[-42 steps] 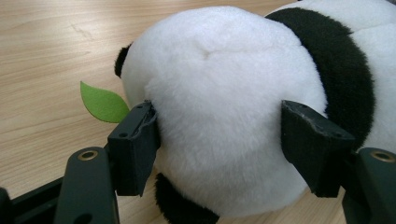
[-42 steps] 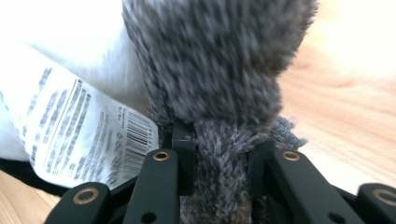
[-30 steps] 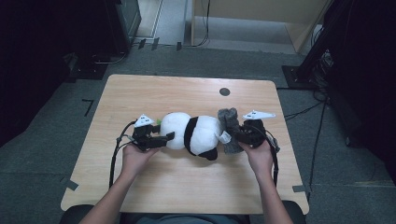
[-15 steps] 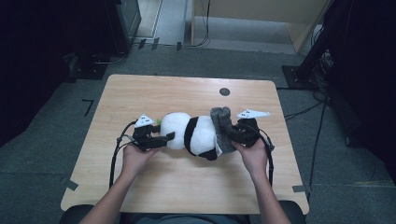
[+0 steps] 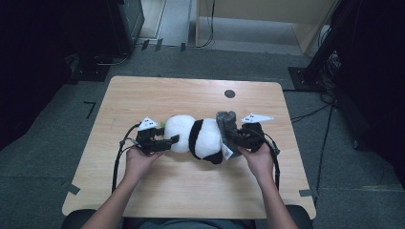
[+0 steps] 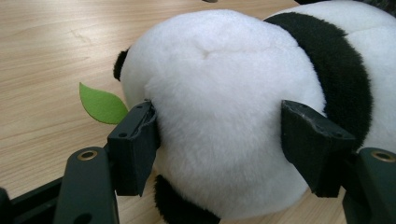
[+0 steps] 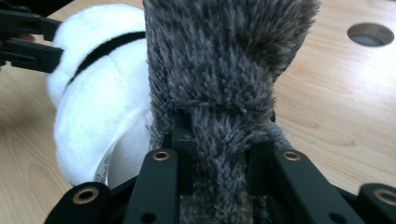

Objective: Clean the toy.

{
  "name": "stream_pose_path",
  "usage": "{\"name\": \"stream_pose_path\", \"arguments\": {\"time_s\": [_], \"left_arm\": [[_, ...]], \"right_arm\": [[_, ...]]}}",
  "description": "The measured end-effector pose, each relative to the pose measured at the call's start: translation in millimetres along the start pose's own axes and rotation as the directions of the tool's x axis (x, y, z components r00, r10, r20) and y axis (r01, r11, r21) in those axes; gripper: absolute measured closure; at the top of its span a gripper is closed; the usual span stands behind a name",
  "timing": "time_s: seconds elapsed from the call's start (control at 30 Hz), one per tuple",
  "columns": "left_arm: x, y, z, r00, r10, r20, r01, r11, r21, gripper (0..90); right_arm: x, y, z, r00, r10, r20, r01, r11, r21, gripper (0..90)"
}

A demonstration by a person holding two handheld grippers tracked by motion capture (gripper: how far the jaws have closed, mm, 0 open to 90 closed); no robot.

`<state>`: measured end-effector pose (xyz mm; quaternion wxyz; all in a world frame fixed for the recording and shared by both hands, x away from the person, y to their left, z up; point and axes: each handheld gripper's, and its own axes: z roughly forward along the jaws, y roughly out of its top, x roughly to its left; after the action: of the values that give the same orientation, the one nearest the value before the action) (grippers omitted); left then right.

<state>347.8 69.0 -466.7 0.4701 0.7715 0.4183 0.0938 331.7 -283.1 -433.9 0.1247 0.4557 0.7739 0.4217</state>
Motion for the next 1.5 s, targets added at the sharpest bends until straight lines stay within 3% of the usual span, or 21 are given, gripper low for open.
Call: {"name": "stream_pose_path", "arguments": {"time_s": [0.43,0.67,0.83,1.23,1.37,1.5], "left_arm": [[3.1,0.0,0.7,0.9998,-0.019,0.01,0.019,0.9997,0.014,30.2],[3.8,-0.3,0.5,0.9996,-0.027,0.01,0.027,0.9995,0.017,30.2],[5.0,-0.5,0.1,0.9995,-0.029,0.01,0.029,0.9994,0.017,30.1],[5.3,-1.1,-0.1,0.9996,-0.026,0.011,0.026,0.9996,0.013,30.0],[5.7,-1.1,-0.5,0.9994,-0.03,0.015,0.03,0.9995,0.009,29.9],[5.9,-0.9,-0.8,0.9995,-0.027,0.017,0.027,0.9996,0.007,29.9]], "right_arm": [[-12.7,-13.7,18.3,0.9983,0.058,0.008,-0.058,0.996,0.073,73.4],[-15.1,-21.0,36.8,0.9973,0.071,0.019,-0.073,0.985,0.157,73.5],[-14.5,-21.4,41.8,0.9972,0.071,0.024,-0.073,0.986,0.15,73.5],[-17.7,-26.2,55.5,0.9974,0.067,0.029,-0.071,0.975,0.211,73.0],[-18.3,-24.8,55.0,0.9981,0.048,0.038,-0.055,0.974,0.219,72.9],[-23.0,-22.9,48.4,0.997,0.069,0.037,-0.075,0.972,0.221,72.6]]}}
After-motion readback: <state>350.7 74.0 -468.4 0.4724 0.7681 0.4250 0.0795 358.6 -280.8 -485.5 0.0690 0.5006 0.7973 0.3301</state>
